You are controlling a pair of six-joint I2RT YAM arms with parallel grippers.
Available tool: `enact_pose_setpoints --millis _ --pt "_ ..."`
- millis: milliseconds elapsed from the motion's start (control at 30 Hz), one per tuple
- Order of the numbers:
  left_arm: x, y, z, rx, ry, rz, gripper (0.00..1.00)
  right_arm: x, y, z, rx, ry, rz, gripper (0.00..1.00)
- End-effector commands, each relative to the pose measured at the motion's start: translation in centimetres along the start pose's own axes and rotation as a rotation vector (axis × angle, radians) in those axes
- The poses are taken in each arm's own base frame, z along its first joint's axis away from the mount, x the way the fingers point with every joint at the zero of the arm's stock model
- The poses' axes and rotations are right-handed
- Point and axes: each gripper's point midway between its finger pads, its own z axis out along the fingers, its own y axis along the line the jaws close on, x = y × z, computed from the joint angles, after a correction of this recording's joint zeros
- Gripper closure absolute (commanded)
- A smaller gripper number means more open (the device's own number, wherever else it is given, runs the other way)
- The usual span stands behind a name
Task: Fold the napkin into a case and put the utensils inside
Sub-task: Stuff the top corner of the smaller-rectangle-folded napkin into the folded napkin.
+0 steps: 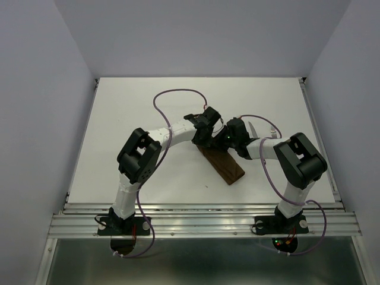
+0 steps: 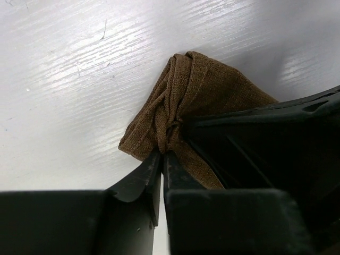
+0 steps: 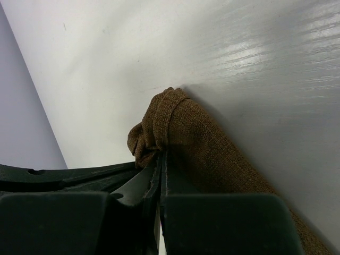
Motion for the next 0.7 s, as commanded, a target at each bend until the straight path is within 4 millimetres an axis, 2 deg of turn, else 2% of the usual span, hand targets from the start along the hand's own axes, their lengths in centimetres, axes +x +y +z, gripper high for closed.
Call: enact_pose_setpoints --millis 0,33,367,667 --pt "-1.1 0.0 -0.7 -0.016 -0.025 0.014 0.94 -1.0 3.5 -0.6 -0.103 -0.033 -0.026 0.99" --pt "-1.1 -0.2 -0.8 -0.010 -0.025 0.019 1.00 -1.0 3.6 -0.7 -0.105 -0.033 -0.032 0.99" --pt "-1.8 -1.6 -2.2 0.163 -0.011 -0.020 1.00 0.0 3.5 -0.6 -0.123 0.017 -0.077 0.99" --pt "-2.1 -2.5 -3.1 0.244 -0.005 -0.036 1.00 0.5 3.6 1.0 -0.133 0.044 -0.072 0.99"
